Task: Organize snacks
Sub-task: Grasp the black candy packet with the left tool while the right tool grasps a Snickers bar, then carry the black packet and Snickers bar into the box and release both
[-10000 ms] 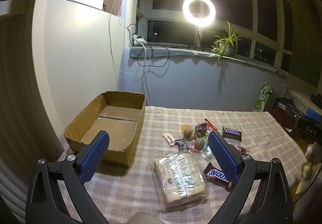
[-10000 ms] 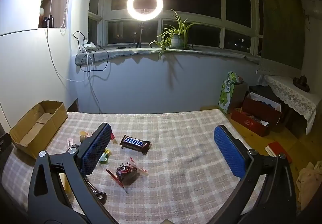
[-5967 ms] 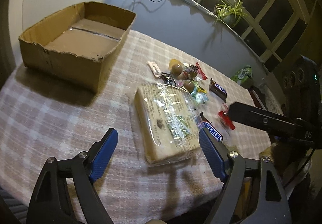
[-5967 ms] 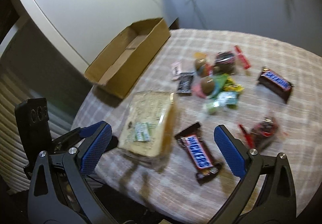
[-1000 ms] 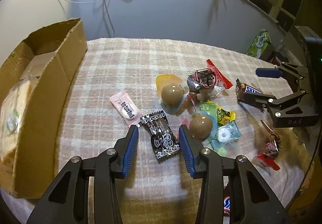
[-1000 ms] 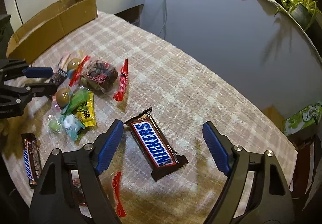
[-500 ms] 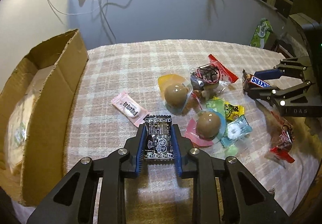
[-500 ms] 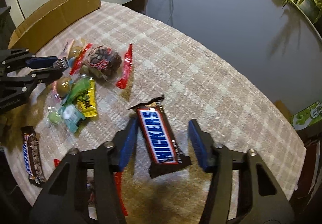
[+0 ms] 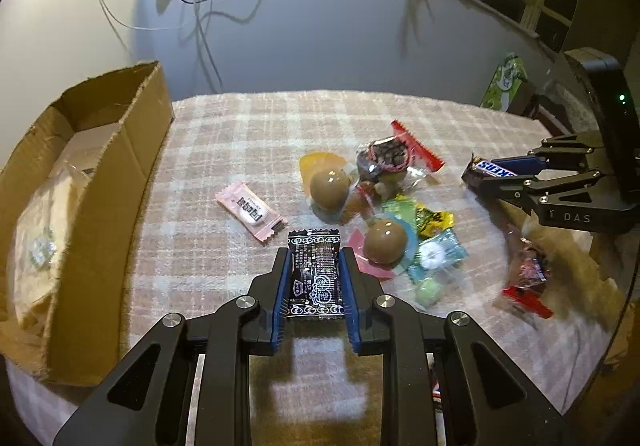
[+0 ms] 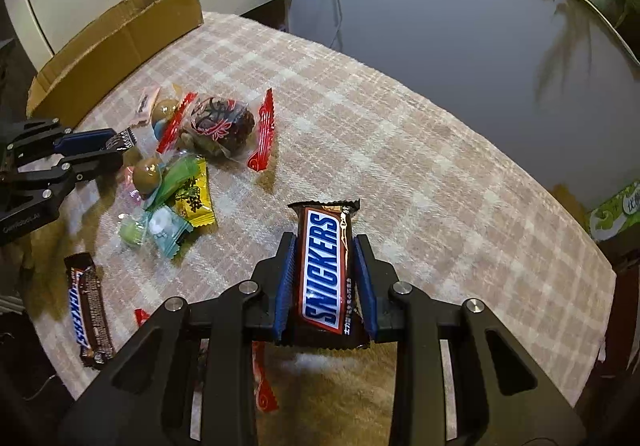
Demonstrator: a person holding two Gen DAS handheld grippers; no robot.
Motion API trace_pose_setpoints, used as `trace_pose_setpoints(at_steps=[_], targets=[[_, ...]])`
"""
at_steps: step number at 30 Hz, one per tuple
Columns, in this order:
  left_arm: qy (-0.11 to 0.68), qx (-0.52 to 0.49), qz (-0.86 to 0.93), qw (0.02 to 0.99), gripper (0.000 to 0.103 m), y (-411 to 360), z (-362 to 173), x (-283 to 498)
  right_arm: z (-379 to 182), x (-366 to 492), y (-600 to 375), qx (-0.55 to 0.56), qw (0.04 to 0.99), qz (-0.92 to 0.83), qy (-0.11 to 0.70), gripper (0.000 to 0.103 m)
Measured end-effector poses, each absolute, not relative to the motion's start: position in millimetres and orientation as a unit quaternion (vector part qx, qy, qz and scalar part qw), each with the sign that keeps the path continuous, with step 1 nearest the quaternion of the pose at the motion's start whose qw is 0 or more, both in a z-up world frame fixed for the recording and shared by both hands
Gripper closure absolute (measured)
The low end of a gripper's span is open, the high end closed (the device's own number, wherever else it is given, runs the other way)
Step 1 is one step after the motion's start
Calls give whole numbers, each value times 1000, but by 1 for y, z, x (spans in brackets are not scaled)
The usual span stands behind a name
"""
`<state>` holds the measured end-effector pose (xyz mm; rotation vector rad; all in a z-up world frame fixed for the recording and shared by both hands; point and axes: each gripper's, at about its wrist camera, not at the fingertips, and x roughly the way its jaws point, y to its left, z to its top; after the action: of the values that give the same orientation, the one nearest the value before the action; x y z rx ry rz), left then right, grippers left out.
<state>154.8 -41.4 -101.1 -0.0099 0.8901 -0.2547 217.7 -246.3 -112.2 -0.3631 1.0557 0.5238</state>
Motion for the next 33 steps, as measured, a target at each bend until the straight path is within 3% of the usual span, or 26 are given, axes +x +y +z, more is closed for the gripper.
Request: trace_pose_setpoints(at_steps=[20, 33], targets=[[370, -54, -97, 922, 81, 29, -55, 121, -34, 194, -177, -170, 843, 281, 426, 73], [350, -76, -47, 932, 81, 94, -43, 116, -23, 203, -84, -167, 832, 342, 404, 73]])
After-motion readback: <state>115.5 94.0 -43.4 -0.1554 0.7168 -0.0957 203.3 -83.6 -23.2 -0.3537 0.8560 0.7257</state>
